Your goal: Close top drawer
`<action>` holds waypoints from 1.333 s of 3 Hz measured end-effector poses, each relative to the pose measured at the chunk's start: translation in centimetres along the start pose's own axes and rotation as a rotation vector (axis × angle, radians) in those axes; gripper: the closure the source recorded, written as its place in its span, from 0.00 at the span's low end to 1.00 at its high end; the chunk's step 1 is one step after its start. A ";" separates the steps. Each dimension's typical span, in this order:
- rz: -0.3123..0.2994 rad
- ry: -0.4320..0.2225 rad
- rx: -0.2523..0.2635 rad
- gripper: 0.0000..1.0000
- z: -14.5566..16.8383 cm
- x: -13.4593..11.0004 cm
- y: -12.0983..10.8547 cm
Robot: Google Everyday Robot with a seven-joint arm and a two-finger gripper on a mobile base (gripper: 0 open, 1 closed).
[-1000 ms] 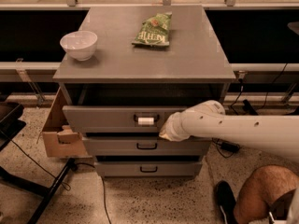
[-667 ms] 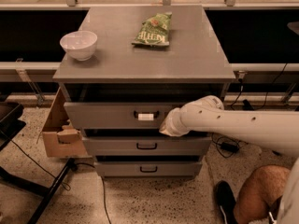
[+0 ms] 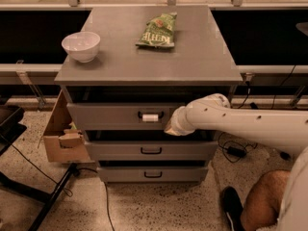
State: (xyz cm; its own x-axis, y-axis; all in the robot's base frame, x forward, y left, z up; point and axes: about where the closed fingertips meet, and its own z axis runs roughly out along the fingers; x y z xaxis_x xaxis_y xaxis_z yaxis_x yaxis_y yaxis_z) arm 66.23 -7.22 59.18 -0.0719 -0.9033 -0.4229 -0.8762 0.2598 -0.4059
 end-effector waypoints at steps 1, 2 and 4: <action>0.001 0.000 0.000 0.62 0.0 0.0 0.0; -0.002 -0.014 -0.047 0.65 -1.0 -0.3 1.7; -0.090 -0.072 -0.211 1.00 -9.7 -2.5 5.3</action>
Offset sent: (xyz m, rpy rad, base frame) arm -0.0314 0.0070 0.0002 0.0269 0.0677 0.0459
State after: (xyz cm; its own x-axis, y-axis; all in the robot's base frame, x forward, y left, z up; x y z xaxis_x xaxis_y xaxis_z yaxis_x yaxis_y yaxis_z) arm 57.13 -6.94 65.95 0.0383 -0.8909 -0.4526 -0.9582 0.0957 -0.2695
